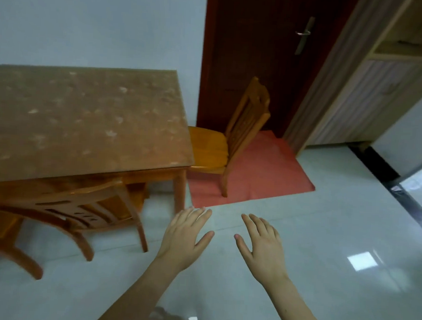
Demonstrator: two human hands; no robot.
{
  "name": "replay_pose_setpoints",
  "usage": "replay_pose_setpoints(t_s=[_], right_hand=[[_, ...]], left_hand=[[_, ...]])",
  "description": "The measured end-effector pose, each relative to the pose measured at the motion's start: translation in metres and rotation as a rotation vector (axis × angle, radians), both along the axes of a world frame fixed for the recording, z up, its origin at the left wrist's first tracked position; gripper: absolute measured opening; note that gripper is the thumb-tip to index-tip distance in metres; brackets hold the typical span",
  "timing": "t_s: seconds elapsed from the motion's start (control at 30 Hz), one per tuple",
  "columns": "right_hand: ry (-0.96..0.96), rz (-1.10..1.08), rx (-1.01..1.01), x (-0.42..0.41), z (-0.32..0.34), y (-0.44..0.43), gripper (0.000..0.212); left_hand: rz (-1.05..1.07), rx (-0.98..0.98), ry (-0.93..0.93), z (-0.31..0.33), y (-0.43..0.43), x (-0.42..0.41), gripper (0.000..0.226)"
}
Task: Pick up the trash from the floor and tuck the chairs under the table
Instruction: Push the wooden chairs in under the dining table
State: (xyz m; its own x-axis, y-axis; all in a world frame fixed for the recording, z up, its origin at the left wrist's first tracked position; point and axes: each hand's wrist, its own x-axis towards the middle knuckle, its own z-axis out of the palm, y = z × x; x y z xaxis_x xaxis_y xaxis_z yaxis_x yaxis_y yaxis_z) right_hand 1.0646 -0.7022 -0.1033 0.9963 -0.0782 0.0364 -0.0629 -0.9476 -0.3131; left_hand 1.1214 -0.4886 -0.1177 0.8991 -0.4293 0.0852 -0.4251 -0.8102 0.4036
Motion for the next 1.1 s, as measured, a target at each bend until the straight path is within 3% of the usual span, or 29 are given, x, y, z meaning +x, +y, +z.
replay_pose_setpoints(t_s=[0.23, 0.4, 0.6, 0.87, 1.1], right_hand=[[-0.072, -0.116, 0.008, 0.029, 0.011, -0.088, 0.06], [-0.051, -0.2, 0.04, 0.072, -0.007, -0.122, 0.06], [-0.045, -0.274, 0.055, 0.166, -0.025, -0.16, 0.059], [-0.123, -0.375, 0.063, 0.297, 0.005, -0.213, 0.055], [-0.114, -0.411, 0.075, 0.363, 0.0, -0.275, 0.054]], left_hand=[[-0.118, -0.085, -0.089, 0.031, -0.09, 0.057, 0.058], [-0.22, -0.066, -0.077, 0.018, -0.132, 0.115, 0.054], [-0.31, -0.076, -0.038, -0.011, -0.177, 0.222, 0.052], [-0.402, -0.114, -0.106, 0.02, -0.243, 0.38, 0.052], [-0.42, -0.078, -0.058, 0.012, -0.307, 0.455, 0.055]])
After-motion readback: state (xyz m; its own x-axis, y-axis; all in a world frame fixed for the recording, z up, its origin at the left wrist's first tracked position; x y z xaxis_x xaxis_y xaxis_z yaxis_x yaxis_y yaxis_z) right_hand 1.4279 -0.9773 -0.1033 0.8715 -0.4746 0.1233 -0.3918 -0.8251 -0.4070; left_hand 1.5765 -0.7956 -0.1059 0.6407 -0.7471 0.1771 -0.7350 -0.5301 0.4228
